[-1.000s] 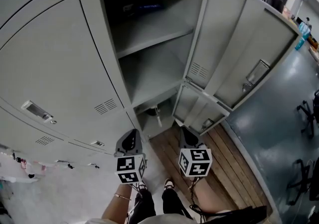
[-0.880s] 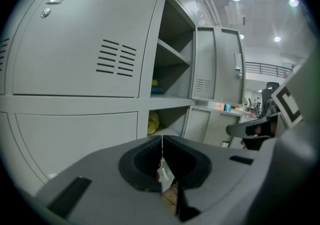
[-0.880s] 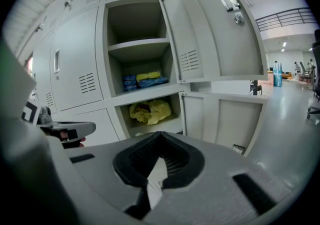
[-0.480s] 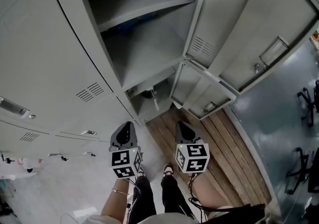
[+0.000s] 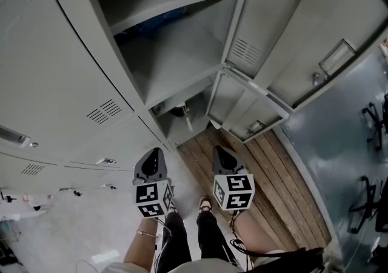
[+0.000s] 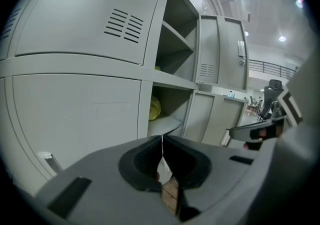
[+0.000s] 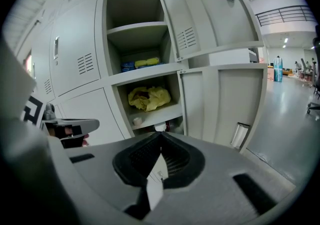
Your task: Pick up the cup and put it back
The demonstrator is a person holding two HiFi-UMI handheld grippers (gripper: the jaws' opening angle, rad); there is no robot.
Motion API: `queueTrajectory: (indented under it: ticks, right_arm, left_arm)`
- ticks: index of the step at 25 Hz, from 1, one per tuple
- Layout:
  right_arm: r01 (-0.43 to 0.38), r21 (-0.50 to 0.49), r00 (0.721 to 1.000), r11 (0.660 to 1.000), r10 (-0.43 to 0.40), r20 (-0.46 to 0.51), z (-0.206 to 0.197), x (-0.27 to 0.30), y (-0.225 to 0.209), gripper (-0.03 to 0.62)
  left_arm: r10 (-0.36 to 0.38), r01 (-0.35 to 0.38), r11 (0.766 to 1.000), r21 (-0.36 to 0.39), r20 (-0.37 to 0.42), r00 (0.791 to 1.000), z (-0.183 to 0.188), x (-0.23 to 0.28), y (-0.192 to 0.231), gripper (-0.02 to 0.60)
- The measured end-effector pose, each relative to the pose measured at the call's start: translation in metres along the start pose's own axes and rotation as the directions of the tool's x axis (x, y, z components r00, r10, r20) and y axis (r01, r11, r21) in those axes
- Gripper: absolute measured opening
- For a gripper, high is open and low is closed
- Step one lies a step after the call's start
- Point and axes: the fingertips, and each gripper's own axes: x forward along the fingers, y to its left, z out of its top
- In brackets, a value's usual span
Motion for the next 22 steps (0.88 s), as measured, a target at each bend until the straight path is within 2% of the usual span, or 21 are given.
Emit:
queueTrajectory:
  ticks: [1, 2, 3, 5, 8, 22]
  right_arm:
    - [-0.005, -0.001, 1.000, 1.000, 0.005, -0.002, -0.001, 0.001, 0.001, 0.007]
    - [-0.009, 0.001, 1.000, 1.000, 0.009, -0.004, -0.002, 0.003, 0.001, 0.061]
    - [-0.012, 0.004, 1.000, 1.000, 0.012, -0.006, -0.004, 0.004, 0.001, 0.080]
    - [-0.013, 0.008, 1.000, 1.000, 0.013, -0.009, -0.007, 0.008, 0.001, 0.083]
    - [-0.024, 0.011, 1.000, 1.000, 0.025, -0.019, -0.012, 0.013, 0.001, 0.135]
    - [-0.051, -0.012, 0.998, 0.999, 0.051, -0.036, -0.029, 0.039, 0.001, 0.276]
  left_arm:
    - [0.001, -0.001, 1.000, 0.000, -0.002, 1.000, -0.001, 0.001, 0.000, 0.009]
    - [0.001, -0.001, 1.000, 0.000, -0.004, 1.000, -0.002, 0.001, 0.001, 0.009]
    - [0.002, -0.002, 1.000, 0.000, -0.007, 1.000, -0.004, 0.002, 0.001, 0.009]
    - [0.005, -0.005, 1.000, 0.003, -0.014, 1.000, -0.007, 0.003, 0.002, 0.009]
    - [0.008, -0.008, 1.000, 0.005, -0.024, 1.000, -0.013, 0.004, 0.004, 0.009]
    - [0.022, -0.022, 1.000, 0.002, -0.066, 0.998, -0.039, 0.012, 0.012, 0.009]
